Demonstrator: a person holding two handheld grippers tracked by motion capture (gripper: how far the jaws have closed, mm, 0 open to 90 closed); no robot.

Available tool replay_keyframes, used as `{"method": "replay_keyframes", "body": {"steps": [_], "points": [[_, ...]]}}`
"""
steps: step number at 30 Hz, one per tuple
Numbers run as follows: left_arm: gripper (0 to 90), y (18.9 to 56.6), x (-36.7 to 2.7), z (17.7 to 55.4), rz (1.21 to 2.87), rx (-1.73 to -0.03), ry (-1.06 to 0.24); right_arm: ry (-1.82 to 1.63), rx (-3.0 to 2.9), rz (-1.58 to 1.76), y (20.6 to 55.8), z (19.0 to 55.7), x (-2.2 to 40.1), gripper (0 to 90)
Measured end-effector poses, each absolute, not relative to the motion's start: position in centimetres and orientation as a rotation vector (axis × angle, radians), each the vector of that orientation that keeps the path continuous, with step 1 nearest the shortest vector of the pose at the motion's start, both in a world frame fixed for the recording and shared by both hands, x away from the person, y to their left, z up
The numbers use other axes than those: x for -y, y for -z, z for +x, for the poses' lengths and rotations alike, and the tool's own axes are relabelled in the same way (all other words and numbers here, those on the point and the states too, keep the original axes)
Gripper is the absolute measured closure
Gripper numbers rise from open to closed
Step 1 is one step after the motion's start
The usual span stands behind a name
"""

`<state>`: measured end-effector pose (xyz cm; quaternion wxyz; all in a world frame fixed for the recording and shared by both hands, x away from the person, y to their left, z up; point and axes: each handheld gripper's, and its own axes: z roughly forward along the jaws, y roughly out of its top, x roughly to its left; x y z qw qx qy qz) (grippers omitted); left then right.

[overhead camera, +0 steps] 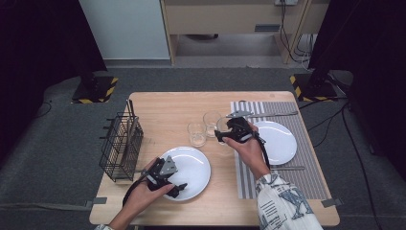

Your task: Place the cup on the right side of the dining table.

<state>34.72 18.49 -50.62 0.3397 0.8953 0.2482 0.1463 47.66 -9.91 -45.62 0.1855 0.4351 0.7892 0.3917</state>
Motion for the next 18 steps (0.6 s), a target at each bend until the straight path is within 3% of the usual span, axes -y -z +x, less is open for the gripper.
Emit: {"method": "replay_keyframes", "body": {"steps": [18], "points": [[5.1, 50.9, -18.4, 34.8, 2.335, -0.647, -0.373, -1.109, -2.182, 1.251, 44.3, 48.8, 11.3, 20.0]]}}
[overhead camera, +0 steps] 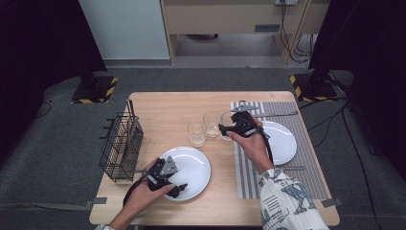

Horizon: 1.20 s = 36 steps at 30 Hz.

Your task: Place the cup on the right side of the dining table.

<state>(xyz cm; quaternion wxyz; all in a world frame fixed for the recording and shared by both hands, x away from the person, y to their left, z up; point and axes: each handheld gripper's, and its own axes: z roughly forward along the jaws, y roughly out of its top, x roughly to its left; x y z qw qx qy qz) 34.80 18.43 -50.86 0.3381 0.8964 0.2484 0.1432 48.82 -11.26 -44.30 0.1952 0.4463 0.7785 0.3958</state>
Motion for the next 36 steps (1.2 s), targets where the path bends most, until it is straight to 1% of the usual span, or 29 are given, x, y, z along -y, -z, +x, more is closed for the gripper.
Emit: {"method": "replay_keyframes", "body": {"steps": [27, 36], "points": [[5.1, 50.6, -19.1, 35.0, 2.292, -0.681, -0.404, -1.076, -2.098, 1.319, 44.3, 51.3, 14.2, 20.0], [5.1, 50.5, -19.4, 35.1, 2.278, -0.698, -0.421, -1.046, -2.080, 1.330, 44.9, 53.2, 15.0, 20.0]]}}
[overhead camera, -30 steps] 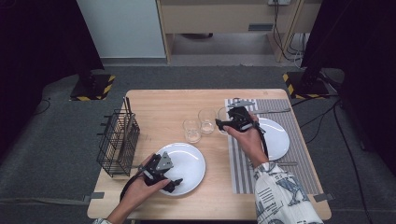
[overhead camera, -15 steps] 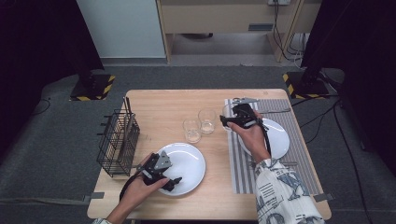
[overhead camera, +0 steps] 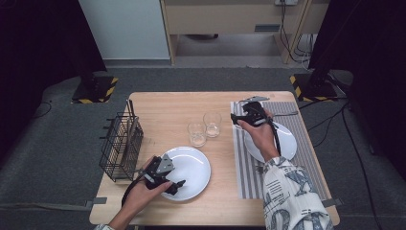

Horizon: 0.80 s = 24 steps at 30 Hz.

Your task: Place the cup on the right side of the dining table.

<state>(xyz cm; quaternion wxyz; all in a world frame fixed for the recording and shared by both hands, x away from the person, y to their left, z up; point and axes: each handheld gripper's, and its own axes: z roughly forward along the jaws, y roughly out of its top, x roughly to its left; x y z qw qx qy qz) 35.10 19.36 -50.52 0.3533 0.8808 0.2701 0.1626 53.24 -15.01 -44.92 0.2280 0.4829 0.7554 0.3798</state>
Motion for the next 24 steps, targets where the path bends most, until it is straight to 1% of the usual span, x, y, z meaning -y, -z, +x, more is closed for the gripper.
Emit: {"method": "replay_keyframes", "body": {"steps": [24], "points": [[5.3, 50.2, -19.9, 35.1, 2.247, -0.710, -0.431, -1.003, -2.034, 1.399, 47.1, 56.4, 15.6, 20.0]]}}
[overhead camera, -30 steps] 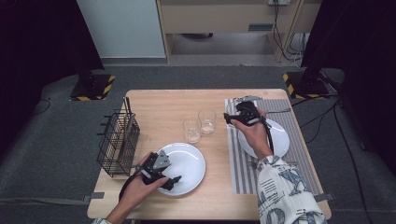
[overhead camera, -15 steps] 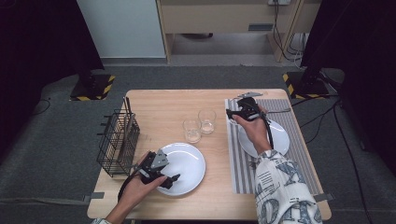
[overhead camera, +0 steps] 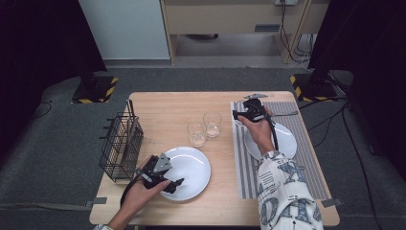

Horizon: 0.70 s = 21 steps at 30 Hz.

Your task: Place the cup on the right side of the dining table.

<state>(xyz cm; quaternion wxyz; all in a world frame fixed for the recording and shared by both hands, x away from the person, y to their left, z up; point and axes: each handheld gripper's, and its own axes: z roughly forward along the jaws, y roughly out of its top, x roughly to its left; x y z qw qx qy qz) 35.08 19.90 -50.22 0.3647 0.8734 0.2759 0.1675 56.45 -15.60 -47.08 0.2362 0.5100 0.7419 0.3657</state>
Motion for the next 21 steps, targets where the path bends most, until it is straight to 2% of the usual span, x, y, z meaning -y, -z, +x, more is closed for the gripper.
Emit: {"method": "replay_keyframes", "body": {"steps": [21], "points": [[5.6, 50.4, -19.9, 35.2, 2.241, -0.745, -0.422, -0.980, -2.055, 1.403, 48.7, 57.1, 15.2, 20.0]]}}
